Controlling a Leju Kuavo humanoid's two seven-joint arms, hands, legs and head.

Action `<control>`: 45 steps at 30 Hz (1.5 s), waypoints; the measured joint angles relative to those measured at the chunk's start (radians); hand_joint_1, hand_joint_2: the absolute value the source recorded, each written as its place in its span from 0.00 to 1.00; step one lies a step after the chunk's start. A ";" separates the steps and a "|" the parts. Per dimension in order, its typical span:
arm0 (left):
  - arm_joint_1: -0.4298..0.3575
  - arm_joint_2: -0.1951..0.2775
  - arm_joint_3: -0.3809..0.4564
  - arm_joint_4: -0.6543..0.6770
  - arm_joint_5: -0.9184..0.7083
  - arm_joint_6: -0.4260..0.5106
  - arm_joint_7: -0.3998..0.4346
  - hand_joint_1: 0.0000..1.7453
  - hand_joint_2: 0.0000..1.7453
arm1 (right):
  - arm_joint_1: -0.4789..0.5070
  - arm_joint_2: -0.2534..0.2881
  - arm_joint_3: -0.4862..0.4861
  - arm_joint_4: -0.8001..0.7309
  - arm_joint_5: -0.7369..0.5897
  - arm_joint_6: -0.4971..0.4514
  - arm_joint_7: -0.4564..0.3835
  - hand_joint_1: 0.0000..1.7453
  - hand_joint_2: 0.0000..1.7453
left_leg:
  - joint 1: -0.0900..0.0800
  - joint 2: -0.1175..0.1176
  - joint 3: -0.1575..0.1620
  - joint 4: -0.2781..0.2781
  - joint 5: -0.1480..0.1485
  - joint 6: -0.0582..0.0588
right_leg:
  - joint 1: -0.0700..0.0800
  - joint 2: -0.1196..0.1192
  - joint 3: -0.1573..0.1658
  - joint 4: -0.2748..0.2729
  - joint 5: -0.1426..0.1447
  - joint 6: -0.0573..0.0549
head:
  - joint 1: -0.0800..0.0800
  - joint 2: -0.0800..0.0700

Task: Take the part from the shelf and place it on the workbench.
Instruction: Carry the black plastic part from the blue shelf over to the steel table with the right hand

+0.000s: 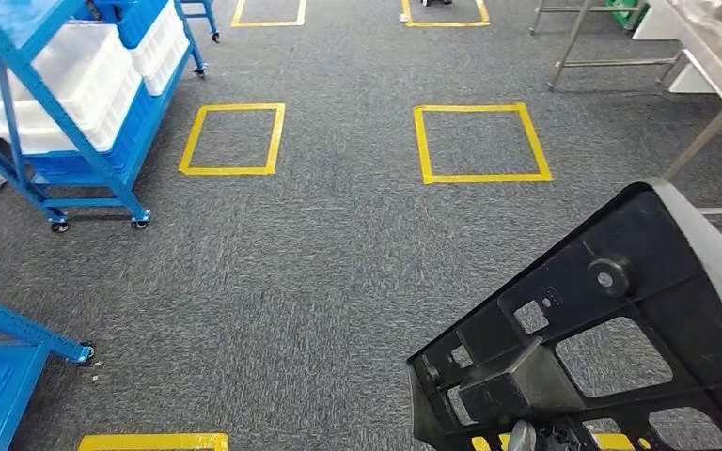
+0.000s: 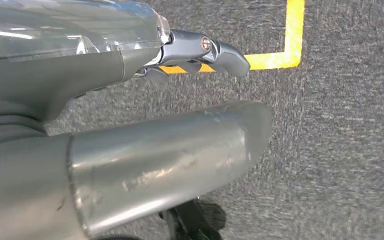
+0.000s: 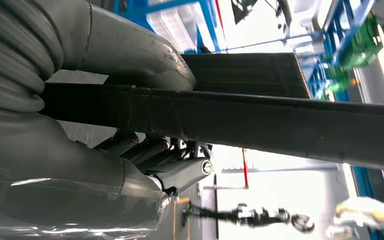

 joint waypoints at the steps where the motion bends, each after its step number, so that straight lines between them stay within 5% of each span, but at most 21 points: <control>1: 0.003 0.000 0.000 0.000 0.000 0.000 0.000 0.00 0.00 | -0.001 0.000 0.000 0.000 0.000 0.000 0.000 1.00 1.00 | 0.001 -0.015 -0.034 0.070 -0.028 -0.001 | 0.000 0.015 0.000 0.001 0.000 -0.002 | -0.001 0.000; 3: 0.007 0.000 0.000 0.001 0.000 0.000 0.000 0.00 0.00 | 0.000 0.000 0.000 0.000 0.001 0.000 0.000 1.00 1.00 | 0.001 -0.023 -0.074 0.138 -0.033 -0.003 | 0.000 0.046 0.001 0.003 0.000 -0.003 | -0.001 0.000; 7: 0.005 0.000 0.000 0.001 -0.001 0.001 0.000 0.00 0.00 | 0.000 0.000 -0.001 0.000 0.002 0.002 0.000 1.00 1.00 | 0.006 -0.073 0.005 -0.072 0.097 0.003 | -0.002 0.104 0.002 0.017 -0.005 0.006 | -0.001 0.000; 9: 0.005 0.000 0.000 0.001 -0.002 0.001 -0.001 0.00 0.00 | 0.001 0.000 -0.001 0.000 0.004 0.003 0.000 1.00 1.00 | 0.006 -0.099 0.025 -0.128 0.108 0.009 | -0.003 0.127 -0.006 0.022 -0.004 0.017 | -0.001 0.000; 11: 0.002 -0.001 0.000 0.001 -0.004 0.000 -0.004 0.00 0.00 | 0.004 0.000 -0.001 0.000 0.007 0.006 -0.001 1.00 1.00 | 0.004 -0.083 0.028 -0.136 0.112 0.021 | -0.006 0.142 -0.012 0.022 0.000 0.030 | -0.002 0.000; 13: -0.001 -0.002 0.000 0.002 -0.005 -0.001 -0.008 0.00 0.00 | 0.006 0.000 -0.002 -0.001 0.011 0.009 -0.001 1.00 1.00 | 0.006 -0.061 0.031 -0.147 0.120 0.035 | -0.004 0.101 -0.025 0.045 -0.019 0.040 | 0.001 0.000; 15: 0.002 -0.003 0.000 0.002 -0.006 -0.001 -0.013 0.00 0.00 | 0.006 0.000 -0.002 -0.001 0.013 0.010 -0.001 1.00 1.00 | 0.005 -0.035 0.032 -0.153 0.124 0.044 | -0.004 0.042 -0.071 0.142 -0.078 0.048 | 0.006 0.000; 18: 0.009 -0.004 0.000 0.002 -0.008 -0.002 -0.017 0.00 0.00 | 0.008 0.000 -0.004 -0.001 0.013 0.011 -0.001 1.00 1.00 | 0.002 0.009 0.031 -0.153 0.121 0.046 | -0.012 0.023 -0.143 0.289 -0.129 0.057 | 0.007 0.000; 20: 0.008 -0.006 -0.001 0.002 -0.009 -0.002 -0.019 0.00 0.00 | 0.009 0.000 -0.005 -0.001 0.015 0.013 -0.001 1.00 1.00 | 0.002 0.034 0.034 -0.153 0.117 0.044 | -0.015 0.010 -0.108 0.226 -0.081 0.057 | 0.007 0.000; 22: 0.006 -0.010 -0.002 0.002 -0.010 -0.002 -0.022 0.00 0.00 | 0.008 0.001 -0.006 -0.001 0.016 0.016 -0.001 1.00 1.00 | 0.000 0.055 0.042 -0.152 0.111 0.038 | -0.008 -0.039 -0.032 0.087 -0.027 0.050 | 0.007 0.000; 24: 0.006 -0.013 -0.002 0.002 -0.012 -0.002 -0.025 0.00 0.00 | 0.009 0.003 -0.007 -0.001 0.018 0.020 -0.002 1.00 1.00 | -0.004 0.074 0.049 -0.151 0.104 0.028 | 0.003 -0.072 0.006 0.014 -0.013 0.041 | 0.006 0.000; 26: 0.004 -0.016 -0.003 0.001 -0.015 -0.002 -0.028 0.00 0.00 | 0.011 0.008 -0.010 -0.001 0.020 0.025 -0.002 1.00 1.00 | -0.005 0.094 0.057 -0.153 0.099 0.019 | 0.005 -0.052 0.006 0.007 -0.013 0.034 | 0.004 0.000; 29: 0.001 -0.018 -0.003 0.002 -0.019 -0.003 -0.031 0.00 0.00 | 0.012 0.016 -0.015 -0.003 0.022 0.030 -0.003 1.00 1.00 | 0.000 0.041 0.041 -0.096 0.054 0.005 | -0.004 -0.016 0.012 -0.005 -0.005 0.018 | 0.002 0.000; 31: 0.006 -0.018 -0.003 0.001 -0.020 -0.004 -0.032 0.00 0.00 | 0.011 0.020 -0.017 -0.004 0.023 0.031 -0.003 1.00 1.00 | 0.003 -0.010 -0.015 0.028 -0.010 0.001 | -0.006 0.009 0.011 -0.006 -0.004 0.010 | -0.001 0.000; 33: 0.011 -0.019 -0.003 0.001 -0.020 -0.004 -0.032 0.00 0.00 | 0.012 0.022 -0.019 -0.004 0.023 0.032 -0.002 1.00 1.00 | 0.005 -0.022 -0.065 0.125 -0.035 -0.003 | -0.006 0.038 0.011 -0.004 -0.004 0.008 | -0.001 0.000; 35: 0.011 -0.019 -0.003 0.001 -0.020 -0.004 -0.033 0.00 0.00 | 0.013 0.024 -0.020 -0.004 0.023 0.033 -0.002 1.00 1.00 | 0.007 -0.026 -0.055 0.085 0.016 -0.006 | -0.007 0.070 0.012 0.002 -0.006 0.010 | -0.001 0.000; 37: 0.010 -0.019 -0.003 0.001 -0.020 -0.004 -0.034 0.00 0.00 | 0.013 0.025 -0.022 -0.004 0.023 0.033 -0.002 1.00 1.00 | 0.013 -0.059 -0.005 -0.041 0.084 -0.007 | -0.009 0.097 0.010 0.013 -0.011 0.019 | -0.002 0.000; 39: 0.010 -0.019 -0.003 0.001 -0.021 -0.004 -0.035 0.00 0.00 | 0.013 0.026 -0.023 -0.004 0.025 0.035 -0.002 1.00 1.00 | 0.014 -0.095 0.022 -0.113 0.102 -0.002 | -0.010 0.122 0.000 0.025 -0.014 0.031 | -0.003 0.000; 41: 0.009 -0.020 -0.003 0.001 -0.021 -0.004 -0.037 0.00 0.00 | 0.016 0.029 -0.025 -0.004 0.028 0.038 -0.002 1.00 1.00 | 0.012 -0.092 0.026 -0.123 0.098 0.011 | -0.012 0.144 -0.009 0.026 -0.010 0.044 | -0.004 0.000; 43: 0.005 -0.023 -0.004 0.001 -0.021 -0.004 -0.038 0.00 0.00 | 0.019 0.031 -0.026 -0.005 0.030 0.041 -0.002 1.00 1.00 | 0.014 -0.070 0.029 -0.131 0.105 0.026 | -0.012 0.121 -0.017 0.037 -0.018 0.054 | -0.002 0.000; 45: 0.006 -0.025 -0.004 0.001 -0.021 -0.004 -0.039 0.00 0.00 | 0.019 0.031 -0.028 -0.005 0.031 0.044 -0.002 1.00 1.00 | 0.014 -0.044 0.030 -0.138 0.109 0.039 | -0.011 0.059 -0.053 0.112 -0.065 0.063 | 0.005 0.000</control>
